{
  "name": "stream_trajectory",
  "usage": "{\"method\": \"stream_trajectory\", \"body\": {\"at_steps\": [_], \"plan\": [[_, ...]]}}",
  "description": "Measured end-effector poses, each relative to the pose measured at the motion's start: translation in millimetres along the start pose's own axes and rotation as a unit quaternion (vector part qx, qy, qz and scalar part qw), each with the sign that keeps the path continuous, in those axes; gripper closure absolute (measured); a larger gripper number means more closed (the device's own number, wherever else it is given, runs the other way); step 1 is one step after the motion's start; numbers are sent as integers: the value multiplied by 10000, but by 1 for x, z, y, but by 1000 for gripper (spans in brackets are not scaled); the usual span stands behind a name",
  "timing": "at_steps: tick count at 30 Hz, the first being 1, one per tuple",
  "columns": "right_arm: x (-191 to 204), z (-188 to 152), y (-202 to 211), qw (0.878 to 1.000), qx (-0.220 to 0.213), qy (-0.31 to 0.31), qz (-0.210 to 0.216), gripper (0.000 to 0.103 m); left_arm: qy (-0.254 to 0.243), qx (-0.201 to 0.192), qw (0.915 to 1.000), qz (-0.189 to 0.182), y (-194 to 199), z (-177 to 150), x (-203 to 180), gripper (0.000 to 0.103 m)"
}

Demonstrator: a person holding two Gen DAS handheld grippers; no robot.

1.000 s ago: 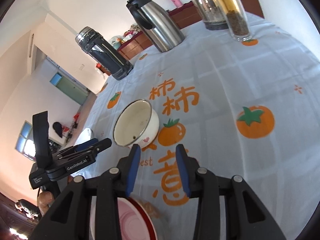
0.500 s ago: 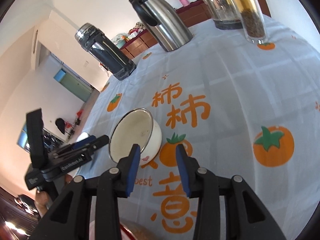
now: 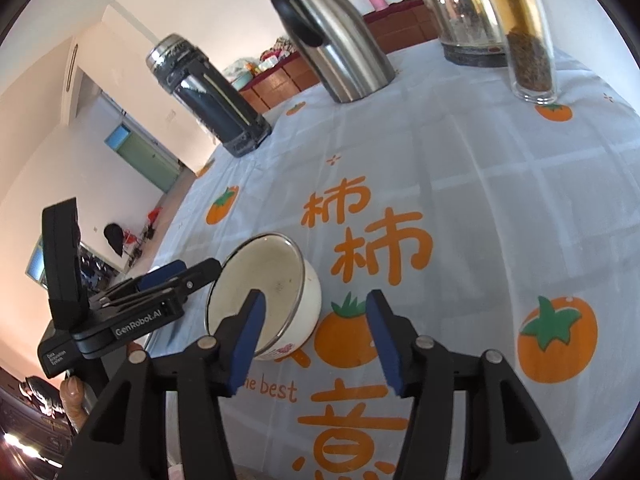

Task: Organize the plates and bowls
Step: 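Grasp the rim of the white enamel bowl with the right gripper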

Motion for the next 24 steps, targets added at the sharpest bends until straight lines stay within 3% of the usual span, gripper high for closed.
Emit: {"method": "stream_trajectory", "body": {"at_steps": [6, 8, 20, 24], "plan": [[-2, -1, -10, 9996, 183, 13, 196, 61, -275, 58, 9995, 110, -7, -3, -10, 31], [-5, -5, -14, 9992, 291, -57, 284, 70, -378, 49, 9992, 144, -8, -4, -14, 31], [0, -11, -19, 9967, 399, -193, 687, 78, -335, 86, 9994, 10, -9, -3, -13, 31], [-3, -11, -20, 9960, 427, -274, 734, 80, -247, 132, 9991, -311, -8, -4, -17, 31]]}}
Point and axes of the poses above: each gripper's, at about its wrist camera, not at the fingertips, and y roughly against the way its jaws point, x to its left, z to its top, the point moved 9 cm from there along -y, roughly the way its jaws point, and after that the axes turned 7 degrees about z, right-handed, at the moved point
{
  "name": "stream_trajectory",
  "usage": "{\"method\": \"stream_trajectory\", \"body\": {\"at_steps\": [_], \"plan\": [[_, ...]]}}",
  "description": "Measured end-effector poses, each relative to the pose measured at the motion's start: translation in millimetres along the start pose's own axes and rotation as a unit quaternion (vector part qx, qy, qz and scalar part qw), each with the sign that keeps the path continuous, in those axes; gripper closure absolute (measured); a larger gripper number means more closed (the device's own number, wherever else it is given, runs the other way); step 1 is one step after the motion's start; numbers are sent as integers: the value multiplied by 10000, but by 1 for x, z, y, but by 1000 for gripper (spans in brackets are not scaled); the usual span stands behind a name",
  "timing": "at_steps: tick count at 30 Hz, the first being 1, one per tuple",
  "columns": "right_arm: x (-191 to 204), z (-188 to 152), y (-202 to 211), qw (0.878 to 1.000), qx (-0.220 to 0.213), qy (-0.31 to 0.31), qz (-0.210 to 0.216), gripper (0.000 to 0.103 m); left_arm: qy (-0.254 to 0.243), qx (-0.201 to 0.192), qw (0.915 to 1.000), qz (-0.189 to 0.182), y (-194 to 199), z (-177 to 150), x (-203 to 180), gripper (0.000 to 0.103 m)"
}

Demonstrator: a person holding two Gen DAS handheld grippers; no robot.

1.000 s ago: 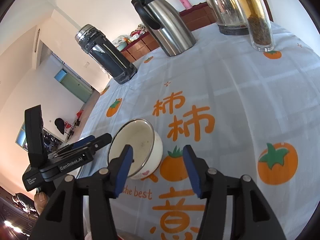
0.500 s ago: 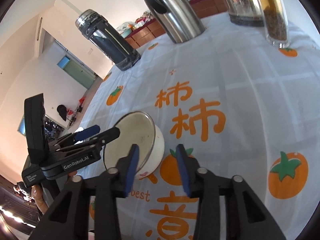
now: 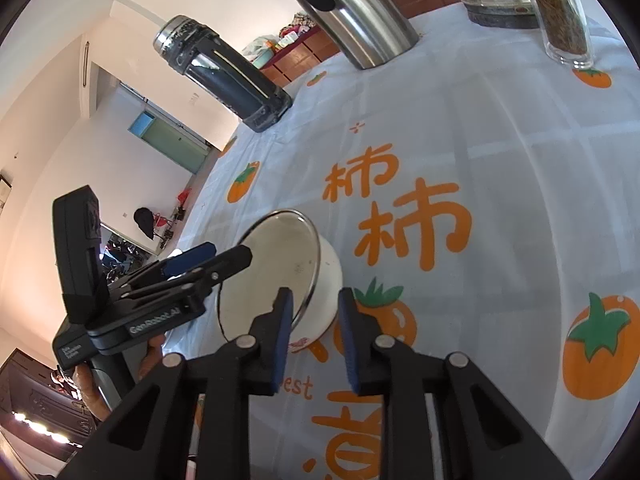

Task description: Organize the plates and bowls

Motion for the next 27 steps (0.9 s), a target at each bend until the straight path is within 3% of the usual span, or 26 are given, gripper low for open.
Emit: {"method": "stream_trajectory", "body": {"at_steps": [3, 6, 13, 15, 17, 18, 23, 27], "plan": [[1, 0, -1, 10000, 9, 30, 11, 81, -32, 180, 9998, -61, -4, -4, -5, 31], [2, 0, -2, 10000, 32, 53, 45, 82, -132, 379, 9990, 200, -12, -9, -6, 31], [3, -1, -4, 9999, 41, 60, 143, 85, -106, 521, 9983, 235, -23, -14, -4, 31], [3, -1, -4, 9998, 41, 48, 178, 85, -111, 533, 9982, 230, -25, -15, -4, 38], [3, 0, -5, 9998, 40, 54, 193, 86, -43, 618, 9980, 103, -28, -18, -6, 60], [3, -1, -5, 9998, 42, 71, 189, 86, 24, 707, 9975, -41, -31, -20, -8, 65], [6, -1, -7, 9996, 68, 156, 222, 88, -64, 664, 9977, -107, -29, -22, -19, 81], [6, -1, -7, 9996, 54, 146, 252, 88, -182, 588, 9981, -5, -28, -23, -25, 84]]}}
Point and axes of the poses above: each gripper's, at about its wrist camera, not at the fingertips, and y roughly against the way its jaws point, x to its left, z to its top, the point moved 9 cm from there along -y, roughly the way its jaws point, and after that the axes turned 7 degrees about z, right-handed, at the moved point
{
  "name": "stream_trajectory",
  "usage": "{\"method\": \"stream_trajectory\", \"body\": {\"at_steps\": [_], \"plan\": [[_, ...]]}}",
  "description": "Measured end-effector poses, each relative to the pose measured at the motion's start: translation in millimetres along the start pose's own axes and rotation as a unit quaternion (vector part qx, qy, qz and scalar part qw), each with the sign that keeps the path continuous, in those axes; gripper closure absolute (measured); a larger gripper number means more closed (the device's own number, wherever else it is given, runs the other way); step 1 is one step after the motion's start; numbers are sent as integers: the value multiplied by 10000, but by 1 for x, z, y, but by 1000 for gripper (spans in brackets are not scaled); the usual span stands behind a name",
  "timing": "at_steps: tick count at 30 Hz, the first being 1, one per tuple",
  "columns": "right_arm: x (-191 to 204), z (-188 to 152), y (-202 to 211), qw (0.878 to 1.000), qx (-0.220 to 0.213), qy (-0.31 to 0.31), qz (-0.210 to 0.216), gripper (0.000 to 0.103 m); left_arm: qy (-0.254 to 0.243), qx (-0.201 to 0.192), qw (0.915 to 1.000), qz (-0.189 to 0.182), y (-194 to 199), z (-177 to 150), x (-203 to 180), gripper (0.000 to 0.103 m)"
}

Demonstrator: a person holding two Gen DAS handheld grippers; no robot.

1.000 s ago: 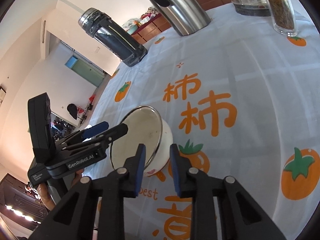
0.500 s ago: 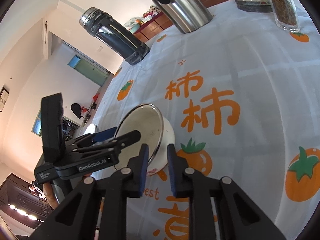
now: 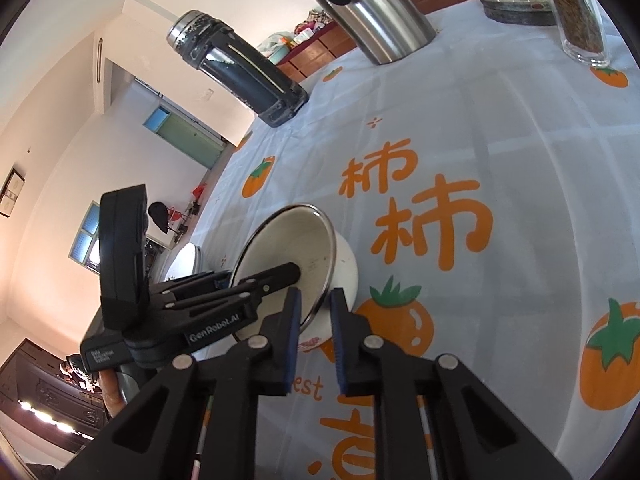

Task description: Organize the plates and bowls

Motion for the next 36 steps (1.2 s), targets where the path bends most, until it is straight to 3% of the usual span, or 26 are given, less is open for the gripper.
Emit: {"method": "stream_trajectory", "body": {"at_steps": [10, 20, 36], "plan": [[2, 0, 4, 9999, -61, 111, -73, 90, -15, -150, 9999, 42, 5, 3, 1, 87], [21, 1, 23, 9994, -229, 225, 115, 90, -37, -404, 9992, 63, 32, 9, 1, 87], [46, -12, 39, 9987, -363, 255, 232, 90, 101, -464, 9988, -154, 60, 1, 3, 86]]}}
Point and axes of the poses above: each gripper's, at about its wrist camera, not at the fingertips, and y roughly against the way its jaws point, x to its left, z to its top, the point moved 9 cm from there along -y, roughly the way its jaws point, and after that the axes turned 7 degrees about z, right-handed, at the moved point
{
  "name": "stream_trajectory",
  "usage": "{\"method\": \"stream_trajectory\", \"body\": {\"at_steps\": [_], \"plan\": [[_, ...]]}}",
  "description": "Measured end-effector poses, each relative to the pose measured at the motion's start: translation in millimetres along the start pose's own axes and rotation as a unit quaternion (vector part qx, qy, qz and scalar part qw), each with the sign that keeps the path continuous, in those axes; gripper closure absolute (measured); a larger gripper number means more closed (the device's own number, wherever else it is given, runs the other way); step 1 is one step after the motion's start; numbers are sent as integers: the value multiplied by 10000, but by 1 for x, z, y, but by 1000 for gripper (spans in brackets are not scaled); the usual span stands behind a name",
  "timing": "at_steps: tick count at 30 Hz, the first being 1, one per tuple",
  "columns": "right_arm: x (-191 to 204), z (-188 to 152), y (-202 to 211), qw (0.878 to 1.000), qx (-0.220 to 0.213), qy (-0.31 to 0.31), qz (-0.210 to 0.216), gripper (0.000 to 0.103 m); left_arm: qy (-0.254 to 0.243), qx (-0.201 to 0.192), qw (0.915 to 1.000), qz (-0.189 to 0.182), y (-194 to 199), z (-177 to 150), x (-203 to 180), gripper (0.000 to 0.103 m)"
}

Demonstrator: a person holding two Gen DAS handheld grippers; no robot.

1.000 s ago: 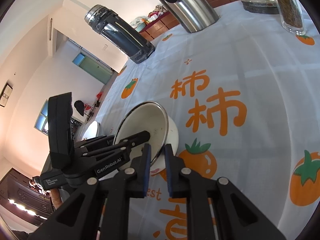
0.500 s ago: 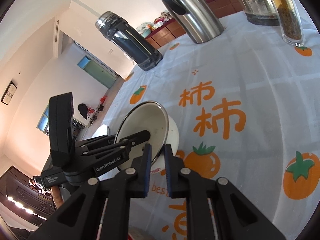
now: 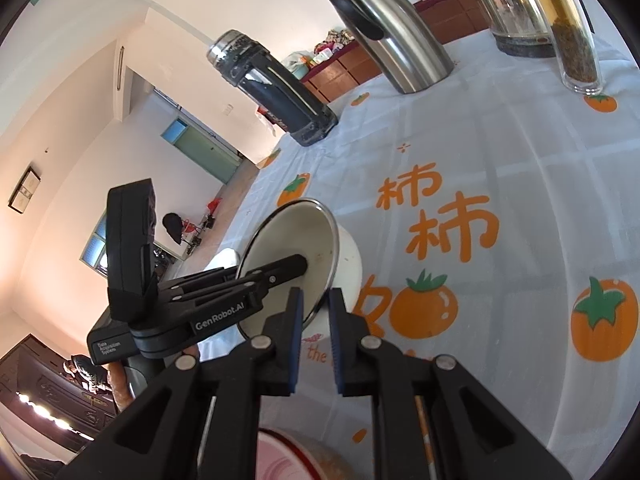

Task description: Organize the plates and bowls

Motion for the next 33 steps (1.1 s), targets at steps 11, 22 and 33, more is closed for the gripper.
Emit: {"method": "stream_trajectory", "body": {"at_steps": [11, 22, 33], "plan": [[39, -20, 33, 9998, -182, 113, -31, 90, -78, -191, 9998, -57, 48, -16, -6, 86], [71, -56, 73, 9991, -390, 90, -148, 90, -249, -248, 9992, -176, 90, -51, -22, 86], [81, -98, 99, 9984, -491, -36, -265, 90, -391, -173, 9987, -283, 108, -90, -37, 85]]}}
Point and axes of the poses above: each gripper's, at about its wrist camera, not at the fingertips, and y roughly against the way its jaws point, x to its left, z to its top, the point moved 9 cm from there along -y, roughly the way its jaws point, and after that the axes turned 7 degrees about z, right-handed, at the moved point
